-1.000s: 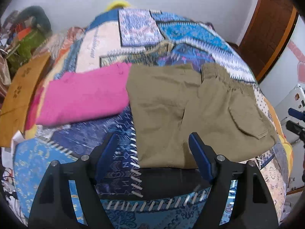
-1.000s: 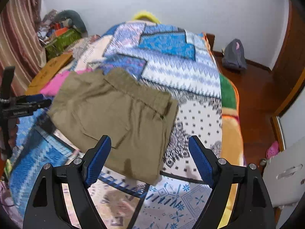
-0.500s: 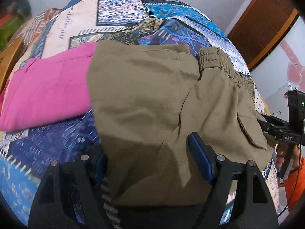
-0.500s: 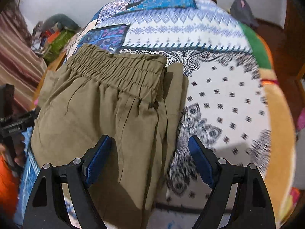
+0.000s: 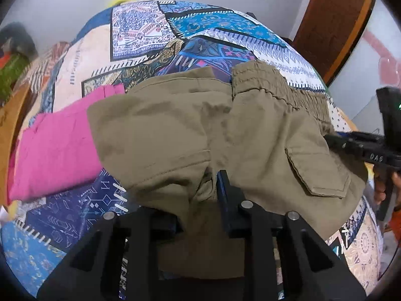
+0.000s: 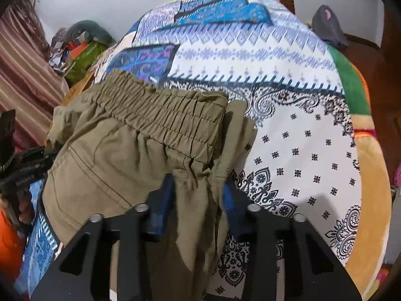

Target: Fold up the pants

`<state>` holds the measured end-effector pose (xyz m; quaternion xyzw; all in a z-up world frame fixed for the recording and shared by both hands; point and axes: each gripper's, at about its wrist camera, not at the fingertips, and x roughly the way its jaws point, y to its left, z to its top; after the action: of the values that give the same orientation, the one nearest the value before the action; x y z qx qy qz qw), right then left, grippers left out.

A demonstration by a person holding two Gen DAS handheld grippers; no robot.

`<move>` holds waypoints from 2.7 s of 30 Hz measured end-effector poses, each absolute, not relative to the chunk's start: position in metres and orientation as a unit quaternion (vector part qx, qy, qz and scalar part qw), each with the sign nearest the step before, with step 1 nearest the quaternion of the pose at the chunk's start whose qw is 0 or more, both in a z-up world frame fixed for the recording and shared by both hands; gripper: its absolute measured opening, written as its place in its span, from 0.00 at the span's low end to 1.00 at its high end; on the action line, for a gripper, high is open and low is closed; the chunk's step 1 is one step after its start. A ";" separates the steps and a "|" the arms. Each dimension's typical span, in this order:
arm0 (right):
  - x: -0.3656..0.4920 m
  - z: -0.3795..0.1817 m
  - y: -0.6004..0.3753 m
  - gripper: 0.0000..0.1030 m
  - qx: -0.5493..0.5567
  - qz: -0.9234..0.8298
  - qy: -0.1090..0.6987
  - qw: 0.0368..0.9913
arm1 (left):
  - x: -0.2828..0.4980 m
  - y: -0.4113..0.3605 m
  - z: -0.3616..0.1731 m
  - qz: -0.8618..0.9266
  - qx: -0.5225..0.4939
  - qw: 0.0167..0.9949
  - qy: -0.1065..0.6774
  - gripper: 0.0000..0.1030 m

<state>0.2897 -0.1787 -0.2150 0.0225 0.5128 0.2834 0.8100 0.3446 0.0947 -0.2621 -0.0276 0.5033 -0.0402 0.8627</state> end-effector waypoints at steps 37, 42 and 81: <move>0.289 -0.074 -0.018 0.12 -0.019 0.363 0.368 0.856 | 0.303 0.258 -0.119 0.055 -0.042 0.925 0.373 0.09; 0.310 -0.092 0.029 0.12 -0.026 0.381 0.371 0.846 | 0.315 0.297 -0.135 0.084 -0.046 0.922 0.375 0.09; 0.219 -0.032 -0.001 0.40 -0.080 0.376 0.336 0.860 | 0.197 0.301 -0.105 0.156 -0.069 0.917 0.360 0.39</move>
<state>0.2193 -0.0014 -0.0325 -0.0799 0.3360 0.3760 0.8599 0.1968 0.3006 -0.1052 -0.0686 0.3598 0.1559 0.9173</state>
